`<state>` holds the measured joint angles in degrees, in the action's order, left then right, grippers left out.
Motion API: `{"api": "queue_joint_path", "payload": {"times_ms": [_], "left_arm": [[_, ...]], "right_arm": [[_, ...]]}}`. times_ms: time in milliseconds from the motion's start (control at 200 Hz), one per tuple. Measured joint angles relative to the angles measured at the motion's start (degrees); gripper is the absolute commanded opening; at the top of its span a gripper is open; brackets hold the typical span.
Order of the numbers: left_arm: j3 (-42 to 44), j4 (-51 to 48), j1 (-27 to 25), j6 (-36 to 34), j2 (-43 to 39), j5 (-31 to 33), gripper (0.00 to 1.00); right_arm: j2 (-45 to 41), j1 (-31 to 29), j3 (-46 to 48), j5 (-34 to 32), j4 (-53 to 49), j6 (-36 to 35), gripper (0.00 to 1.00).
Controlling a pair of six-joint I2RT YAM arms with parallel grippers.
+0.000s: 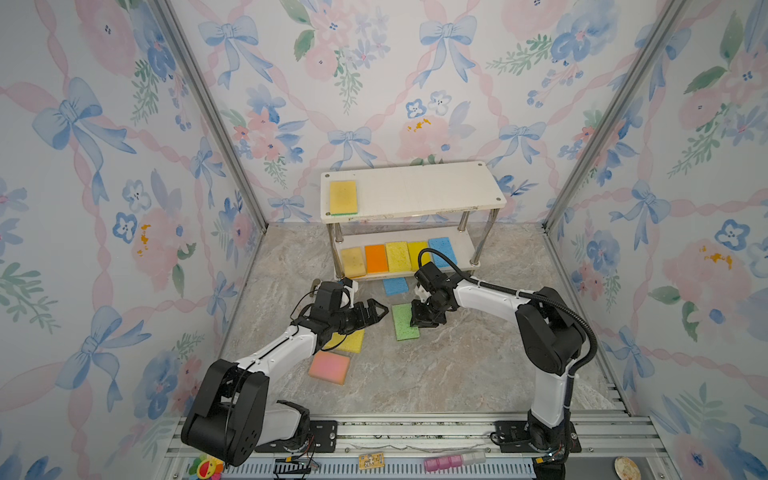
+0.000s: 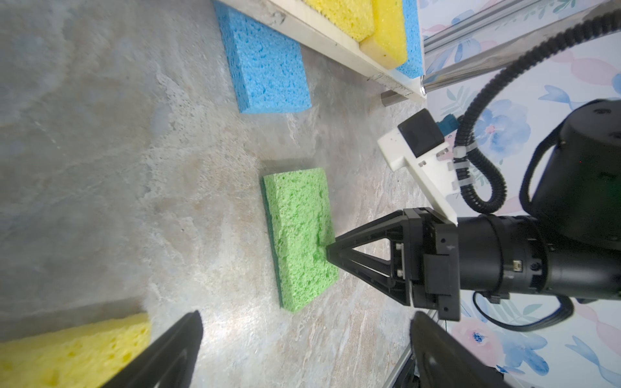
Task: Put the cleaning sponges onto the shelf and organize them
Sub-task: 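Lower the right gripper over the green sponge on the floor, then close the right gripper on the green sponge's edge and lift it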
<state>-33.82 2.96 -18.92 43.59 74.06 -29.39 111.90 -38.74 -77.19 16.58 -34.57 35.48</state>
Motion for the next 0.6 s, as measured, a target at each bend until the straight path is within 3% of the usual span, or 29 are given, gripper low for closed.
{"api": "queue_joint_path", "payload": {"times_ms": [260,600], "left_arm": [[0.72,0.0,0.63,0.0,-0.11,-0.72,0.98],[0.72,0.0,0.94,0.0,-0.11,-1.57,0.98]], "right_arm": [[1.33,-0.04,-0.07,-0.15,0.07,0.04,0.23],[1.6,-0.52,-0.07,-0.42,0.09,0.02,0.01]]}}
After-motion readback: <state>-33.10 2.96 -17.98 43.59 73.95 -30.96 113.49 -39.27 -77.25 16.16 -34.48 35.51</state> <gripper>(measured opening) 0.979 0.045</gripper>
